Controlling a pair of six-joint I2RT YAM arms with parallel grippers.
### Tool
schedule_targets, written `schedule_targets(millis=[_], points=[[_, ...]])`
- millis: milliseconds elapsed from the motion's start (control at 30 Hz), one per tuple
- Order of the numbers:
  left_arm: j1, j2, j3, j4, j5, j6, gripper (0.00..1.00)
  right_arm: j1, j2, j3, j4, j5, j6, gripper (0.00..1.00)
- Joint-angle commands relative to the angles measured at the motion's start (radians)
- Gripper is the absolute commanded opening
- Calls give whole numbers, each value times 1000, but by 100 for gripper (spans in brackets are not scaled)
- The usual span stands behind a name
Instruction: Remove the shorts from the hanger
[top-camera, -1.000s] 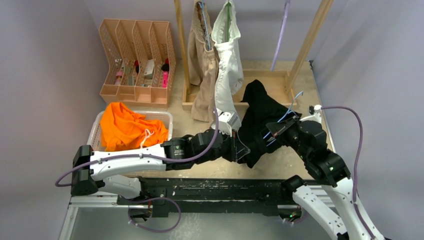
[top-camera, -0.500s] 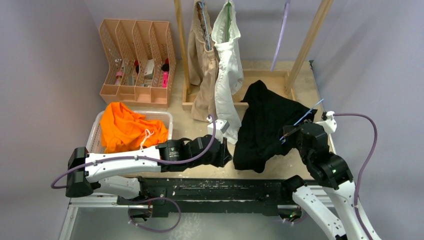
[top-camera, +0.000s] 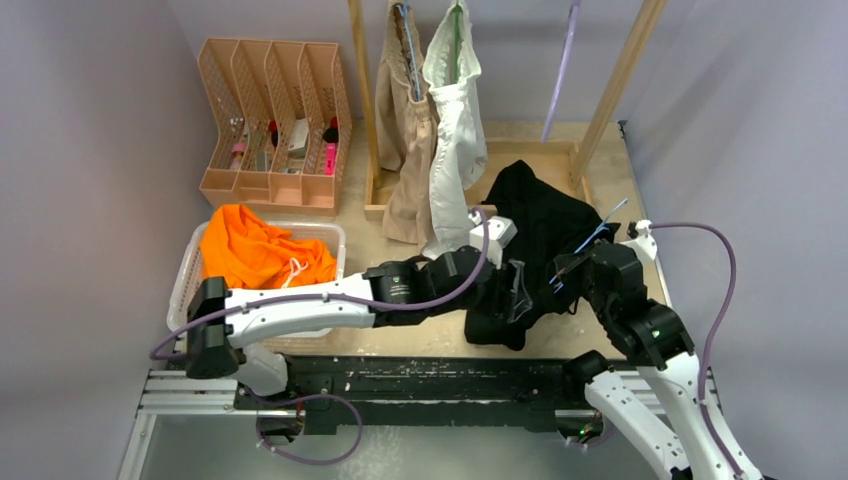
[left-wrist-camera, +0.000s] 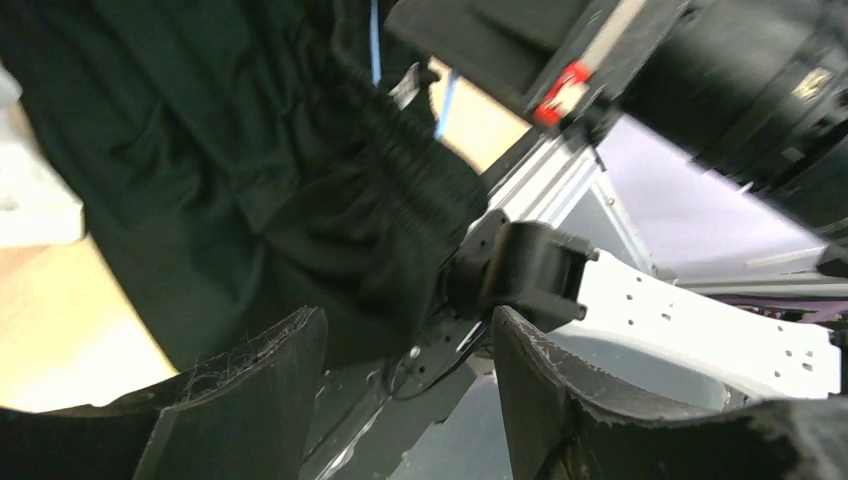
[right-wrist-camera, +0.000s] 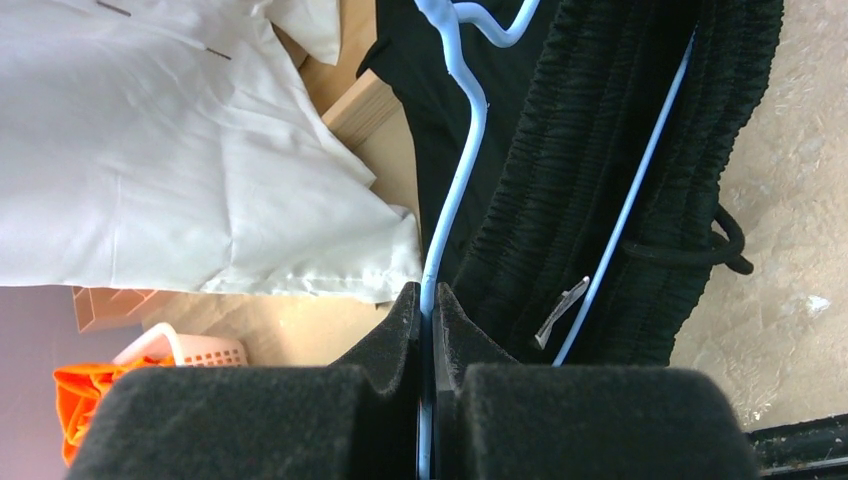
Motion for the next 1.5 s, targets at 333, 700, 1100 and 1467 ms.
schedule_targets(millis=[333,700,1100,1467], points=[[-2,238,238,66,-5,94,62,-1,-27,-10,74,-24,6,0],[-2,253,268,33,-107,115,42,-1,-13,-27,75,-31,6,0],[-2,227,229,44,-74,113,0,-1,0,-24,76,-27,1,0],[-2,54,26,4,-80,43,0,-1,-10,16,-57,61,53,0]])
